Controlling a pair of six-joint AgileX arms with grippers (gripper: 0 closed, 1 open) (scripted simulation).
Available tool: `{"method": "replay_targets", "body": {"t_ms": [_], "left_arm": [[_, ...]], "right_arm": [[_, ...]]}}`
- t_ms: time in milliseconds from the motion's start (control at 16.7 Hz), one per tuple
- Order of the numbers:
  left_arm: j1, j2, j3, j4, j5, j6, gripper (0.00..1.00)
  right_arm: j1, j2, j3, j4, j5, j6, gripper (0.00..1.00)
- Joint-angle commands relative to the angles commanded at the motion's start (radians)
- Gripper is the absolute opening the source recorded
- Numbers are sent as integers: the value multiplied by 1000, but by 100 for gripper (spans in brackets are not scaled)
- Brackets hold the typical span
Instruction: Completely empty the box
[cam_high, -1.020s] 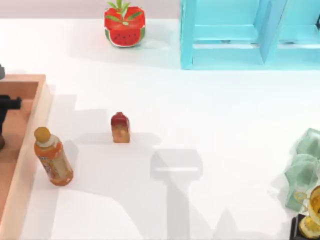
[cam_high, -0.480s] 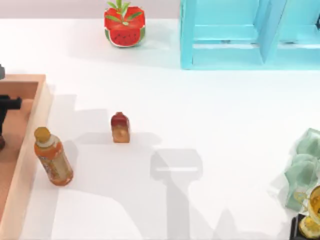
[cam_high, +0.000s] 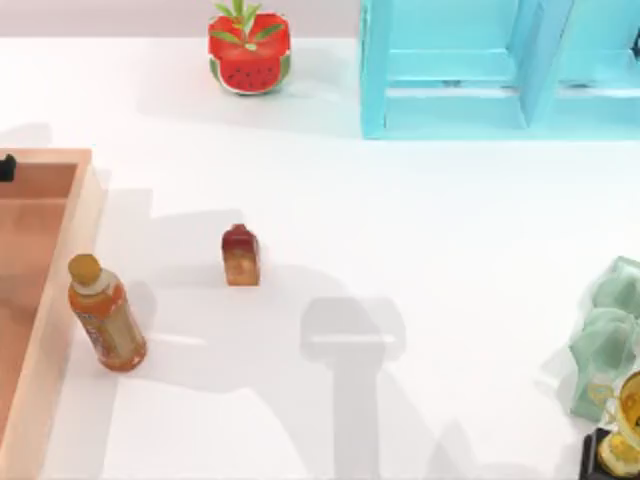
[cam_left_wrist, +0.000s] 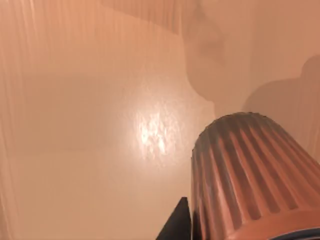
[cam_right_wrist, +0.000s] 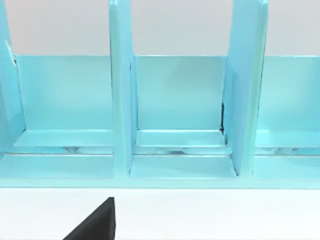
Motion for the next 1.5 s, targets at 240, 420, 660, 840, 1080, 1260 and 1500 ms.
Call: {"method": "replay_targets", "body": {"t_ms": [240, 420, 660, 840, 1080, 1260, 1500], "left_arm": [[-17, -22, 171, -186, 6, -4, 0], [-28, -32, 262, -287, 9, -11, 0], [-30, -35, 286, -314, 10, -14, 0], [-27, -30, 283, -309, 8, -14, 0], [-138, -45, 273, -212, -28, -114, 0], [-325, -60, 212, -102, -56, -286, 0], [-636, -97, 49, 20, -62, -590, 0]], "right_arm": [[0, 0, 0, 0, 0, 0, 100], [0, 0, 0, 0, 0, 0, 100], [0, 0, 0, 0, 0, 0, 100], [0, 0, 0, 0, 0, 0, 100], [0, 0, 0, 0, 0, 0, 100], [0, 0, 0, 0, 0, 0, 100], [0, 0, 0, 0, 0, 0, 100]]}}
